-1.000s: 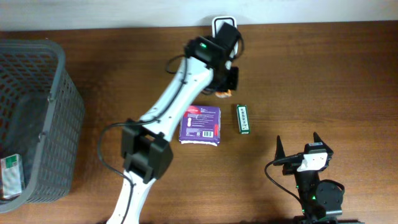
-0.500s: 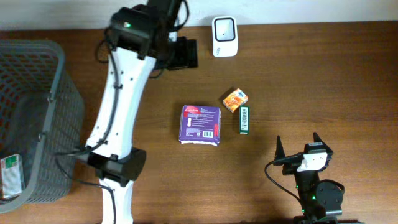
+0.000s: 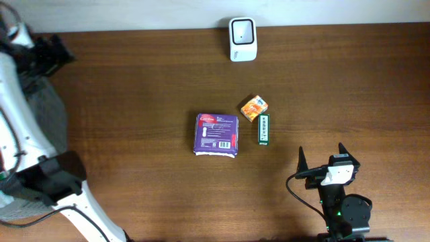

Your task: Scan the item barcode

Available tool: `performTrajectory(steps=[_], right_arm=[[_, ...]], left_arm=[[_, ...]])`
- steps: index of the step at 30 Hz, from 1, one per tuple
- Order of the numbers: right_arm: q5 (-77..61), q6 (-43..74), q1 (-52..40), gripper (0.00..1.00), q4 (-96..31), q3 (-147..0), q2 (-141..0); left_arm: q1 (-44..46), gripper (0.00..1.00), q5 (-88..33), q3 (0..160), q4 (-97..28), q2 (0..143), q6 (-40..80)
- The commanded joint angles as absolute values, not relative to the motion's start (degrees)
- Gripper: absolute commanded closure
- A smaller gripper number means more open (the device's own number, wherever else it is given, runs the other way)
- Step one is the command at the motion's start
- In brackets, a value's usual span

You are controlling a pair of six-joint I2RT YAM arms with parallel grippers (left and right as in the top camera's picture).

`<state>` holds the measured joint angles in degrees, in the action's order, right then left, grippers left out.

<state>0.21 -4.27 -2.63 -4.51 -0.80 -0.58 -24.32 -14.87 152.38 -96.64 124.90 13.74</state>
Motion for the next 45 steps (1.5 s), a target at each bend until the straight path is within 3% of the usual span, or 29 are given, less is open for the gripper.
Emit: performTrajectory(steps=[1, 4, 6, 8, 10, 13, 14, 15, 19, 22, 26, 35, 40, 44, 45], right_arm=[[0.71, -3.64, -2.98, 0.02, -4.71, -0.32, -0.21], [0.71, -3.64, -2.98, 0.02, -4.71, -0.32, -0.21], [0.71, -3.64, -2.98, 0.02, -4.71, -0.32, -0.21], [0.71, -3.64, -2.98, 0.02, -4.71, -0.32, -0.21], [0.71, -3.64, -2.98, 0.01, -4.71, -0.32, -0.21], [0.71, -3.64, -2.98, 0.02, -4.71, -0.32, -0.21], [0.71, -3.64, -2.98, 0.02, -4.71, -0.32, -0.21], [0.71, -3.64, -2.98, 0.02, -4.71, -0.32, -0.21], [0.71, -3.64, -2.98, 0.01, -4.71, -0.32, -0.21], [0.71, -3.64, -2.98, 0.02, -4.71, -0.32, -0.21], [0.71, -3.64, -2.98, 0.02, -4.71, -0.32, -0.21], [0.71, -3.64, -2.98, 0.02, -4.71, -0.32, -0.21], [0.71, -3.64, -2.98, 0.02, -4.71, -0.32, -0.21], [0.71, -3.64, -2.98, 0.02, -4.71, -0.32, -0.21], [0.71, -3.64, -2.98, 0.02, -4.71, -0.32, -0.21]], left_arm=[[-30.39, 0.01, -15.66, 151.06, -96.73, 125.1, 10.35], [-30.92, 0.0, -27.92, 150.74, -96.73, 124.86, 5.8], [-30.92, 0.12, -36.21, 150.89, -96.01, 122.83, 2.68], [-30.94, 0.21, -35.75, 152.22, -94.08, 117.43, 2.7], [-32.12, 0.34, -20.34, 152.64, -91.29, 110.0, 9.96], [-35.14, 0.68, 8.38, 152.62, -94.28, 105.27, 21.52], [-36.64, 0.89, 14.96, 152.4, -95.88, 105.6, 24.93], [-38.81, 1.0, 17.61, 150.85, -96.51, 106.76, 26.57], [-41.47, 1.0, 16.64, 141.62, -96.07, 112.16, 27.81], [-41.28, 1.0, 8.27, 136.35, -95.31, 115.61, 27.31], [-40.99, 1.0, -6.66, 135.02, -93.91, 116.68, 15.0], [-26.63, 1.0, -6.72, 135.02, -96.49, 116.73, 8.56], [-18.37, 1.0, -16.12, 135.15, -96.62, 116.64, 0.14], [-18.26, 1.0, -16.62, 141.93, -96.71, 115.24, 0.43], [-18.26, 0.59, -16.56, 143.61, -96.62, 114.34, 0.43]])
